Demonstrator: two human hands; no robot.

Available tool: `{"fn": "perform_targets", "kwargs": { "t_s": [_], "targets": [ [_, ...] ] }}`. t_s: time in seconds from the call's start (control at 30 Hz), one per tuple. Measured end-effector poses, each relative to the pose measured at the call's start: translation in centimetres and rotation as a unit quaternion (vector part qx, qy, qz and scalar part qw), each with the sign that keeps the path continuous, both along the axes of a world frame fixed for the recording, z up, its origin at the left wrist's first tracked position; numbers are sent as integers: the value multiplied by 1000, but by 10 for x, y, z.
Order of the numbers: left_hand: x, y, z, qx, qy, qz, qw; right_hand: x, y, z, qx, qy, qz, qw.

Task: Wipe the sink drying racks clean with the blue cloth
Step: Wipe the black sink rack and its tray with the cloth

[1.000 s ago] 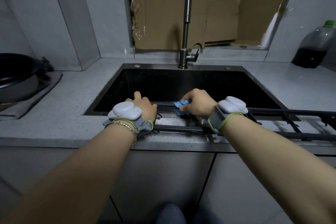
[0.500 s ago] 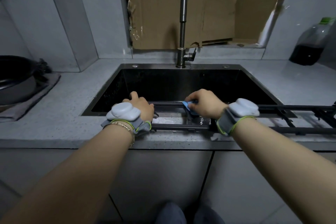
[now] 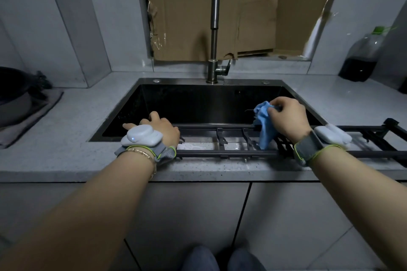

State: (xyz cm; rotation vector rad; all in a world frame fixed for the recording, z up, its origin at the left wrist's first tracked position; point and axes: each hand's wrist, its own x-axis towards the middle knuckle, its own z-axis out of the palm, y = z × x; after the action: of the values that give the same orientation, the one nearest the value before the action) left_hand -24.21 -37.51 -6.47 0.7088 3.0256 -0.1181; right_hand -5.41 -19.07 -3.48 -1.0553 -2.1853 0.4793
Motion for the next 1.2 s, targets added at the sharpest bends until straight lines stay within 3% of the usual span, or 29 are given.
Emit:
{"fn": "perform_targets", "kwargs": {
  "t_s": [0.2,0.33,0.43,0.53,0.77,0.97,1.2],
  "targets": [
    [6,-4,4,-6,-3,-2,1000,-24,-62,9,-16,33,151,988],
    [6,-9,18,90,-72,-56,992,-42,-118,-5,-21,-40,290,956],
    [-6,-19,22,234,-162,-65,957,-44,-138,-25,78,-132,313,937],
    [-12,-30,20,309,-221,-75,922,-26,-120,-29,146,-157,291,932],
    [-8,-41,6,455,-265,-37,849,-32,-123,-44,164,-36,318,933],
    [-8,-40,6,445,-248,-34,860,-87,-179,-57,227,31,331,915],
    [-18,-38,8,401,-231,-51,885,-12,-108,-51,270,-24,322,907]
  ]
}}
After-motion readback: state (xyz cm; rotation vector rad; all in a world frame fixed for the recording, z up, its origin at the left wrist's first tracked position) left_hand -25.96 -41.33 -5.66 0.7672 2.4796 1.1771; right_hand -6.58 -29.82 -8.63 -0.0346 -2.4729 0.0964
